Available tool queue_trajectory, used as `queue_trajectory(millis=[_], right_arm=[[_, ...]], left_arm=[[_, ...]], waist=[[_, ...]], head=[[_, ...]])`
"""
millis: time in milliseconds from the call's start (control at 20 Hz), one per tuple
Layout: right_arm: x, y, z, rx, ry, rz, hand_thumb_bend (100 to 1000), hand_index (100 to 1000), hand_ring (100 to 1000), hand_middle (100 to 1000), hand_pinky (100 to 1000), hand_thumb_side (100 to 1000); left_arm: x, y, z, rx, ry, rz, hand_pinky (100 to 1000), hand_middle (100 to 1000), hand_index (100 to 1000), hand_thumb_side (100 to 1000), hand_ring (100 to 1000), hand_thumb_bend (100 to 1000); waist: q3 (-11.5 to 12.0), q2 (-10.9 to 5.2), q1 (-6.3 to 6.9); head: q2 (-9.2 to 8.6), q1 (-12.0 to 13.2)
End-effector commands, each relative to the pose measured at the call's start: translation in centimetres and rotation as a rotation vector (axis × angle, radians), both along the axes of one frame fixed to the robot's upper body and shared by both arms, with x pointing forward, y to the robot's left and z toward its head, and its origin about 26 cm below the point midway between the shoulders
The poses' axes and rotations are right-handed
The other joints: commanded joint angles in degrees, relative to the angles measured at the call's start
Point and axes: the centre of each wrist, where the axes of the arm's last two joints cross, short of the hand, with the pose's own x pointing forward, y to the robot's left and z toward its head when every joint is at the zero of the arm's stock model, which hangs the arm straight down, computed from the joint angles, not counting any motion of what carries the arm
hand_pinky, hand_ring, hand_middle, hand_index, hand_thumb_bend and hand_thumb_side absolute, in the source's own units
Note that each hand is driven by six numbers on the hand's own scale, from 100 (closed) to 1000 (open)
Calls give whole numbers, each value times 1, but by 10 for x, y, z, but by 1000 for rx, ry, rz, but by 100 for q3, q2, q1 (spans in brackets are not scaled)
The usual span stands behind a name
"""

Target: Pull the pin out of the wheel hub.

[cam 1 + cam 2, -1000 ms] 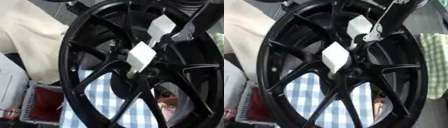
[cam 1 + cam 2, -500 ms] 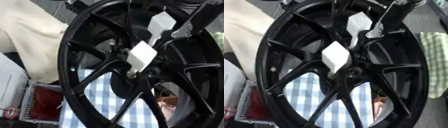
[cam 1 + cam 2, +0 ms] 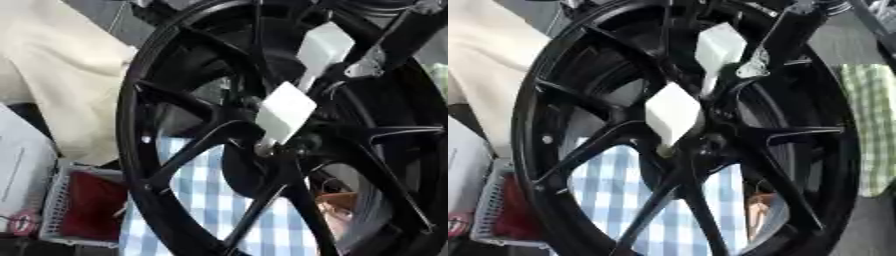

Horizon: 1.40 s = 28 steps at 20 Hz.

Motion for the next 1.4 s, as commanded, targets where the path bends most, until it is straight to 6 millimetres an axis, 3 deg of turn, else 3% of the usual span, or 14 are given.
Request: queue_trajectory(millis=[50,550,850,1400], right_arm=[[-5,-3,11,15,-39,-18,310,737,842,711,876,100],[-4,-2,10,36,-27,-23,224,583,775,544,849,100],[-4,-3,11,65,-21,-11,100,482,717,456,818,100],[-25,-13,33,160,-96,-4,131,444,693,420,804,104]], left_arm=[[-3,-1,8,11,-30,-7,803,605,800,728,728,248],[-2,-2,8,8,-30,-10,805,606,801,733,729,248],[-3,-1,8,7,-30,-8,806,606,802,734,729,246],[-4,3,4,7,-15,6,808,608,802,733,730,246]], waist=[[2,-99,20],[-3,-95,19],[-4,-111,26],[-152,-254,66]], head=[[-84,10],[-83,42],[-66,0],[80,21]])
